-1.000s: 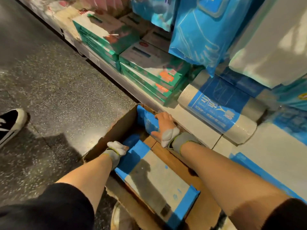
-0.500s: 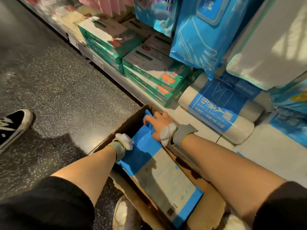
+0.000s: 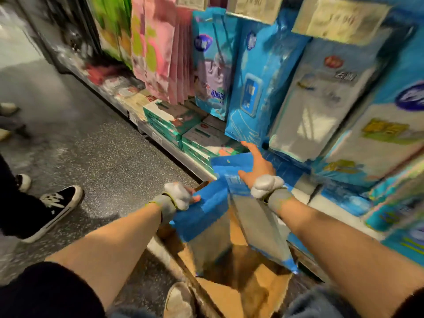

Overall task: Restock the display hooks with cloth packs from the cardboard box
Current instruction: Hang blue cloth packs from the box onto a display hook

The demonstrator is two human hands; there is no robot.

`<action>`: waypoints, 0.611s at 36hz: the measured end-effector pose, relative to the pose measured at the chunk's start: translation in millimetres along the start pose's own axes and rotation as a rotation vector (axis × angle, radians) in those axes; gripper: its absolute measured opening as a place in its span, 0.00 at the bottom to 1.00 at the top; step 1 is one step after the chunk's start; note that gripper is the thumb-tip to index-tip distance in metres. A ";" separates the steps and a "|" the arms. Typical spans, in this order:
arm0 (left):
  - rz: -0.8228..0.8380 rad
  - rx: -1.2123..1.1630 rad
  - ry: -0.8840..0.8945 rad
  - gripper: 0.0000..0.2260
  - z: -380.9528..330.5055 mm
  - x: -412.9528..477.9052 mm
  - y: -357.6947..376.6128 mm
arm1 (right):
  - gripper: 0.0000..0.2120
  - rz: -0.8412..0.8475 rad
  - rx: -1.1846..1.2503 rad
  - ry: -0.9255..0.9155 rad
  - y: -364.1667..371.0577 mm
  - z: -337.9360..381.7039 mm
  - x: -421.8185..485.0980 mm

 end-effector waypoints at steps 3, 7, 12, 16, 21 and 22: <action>-0.029 0.054 0.097 0.12 -27.2 -33.8 -9.9 | 0.25 0.011 0.027 0.131 -37.2 -0.3 -20.4; -0.079 0.078 0.163 0.08 -59.4 -63.6 -31.1 | 0.21 0.026 0.090 0.218 -72.9 2.8 -40.8; -0.142 0.113 0.257 0.12 -97.9 -104.9 -54.3 | 0.19 -0.078 0.170 0.197 -126.2 14.9 -66.9; -0.284 0.240 0.305 0.15 -135.3 -156.3 -76.5 | 0.26 -0.145 0.135 0.137 -184.3 37.4 -91.3; -0.305 0.243 0.446 0.16 -177.3 -197.9 -85.7 | 0.16 -0.091 -0.216 0.068 -231.2 77.1 -108.3; -0.312 0.229 0.488 0.16 -193.7 -214.4 -88.5 | 0.17 -0.113 -0.254 0.048 -251.9 85.3 -116.9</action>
Point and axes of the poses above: each hand's wrist, its own x-axis towards the middle knuckle, its own y-axis out of the palm, z = x × y, the point moved 6 cm from there along x, towards the middle knuckle, and after that the axes turned 9 degrees about -x, right-handed, at the moved point
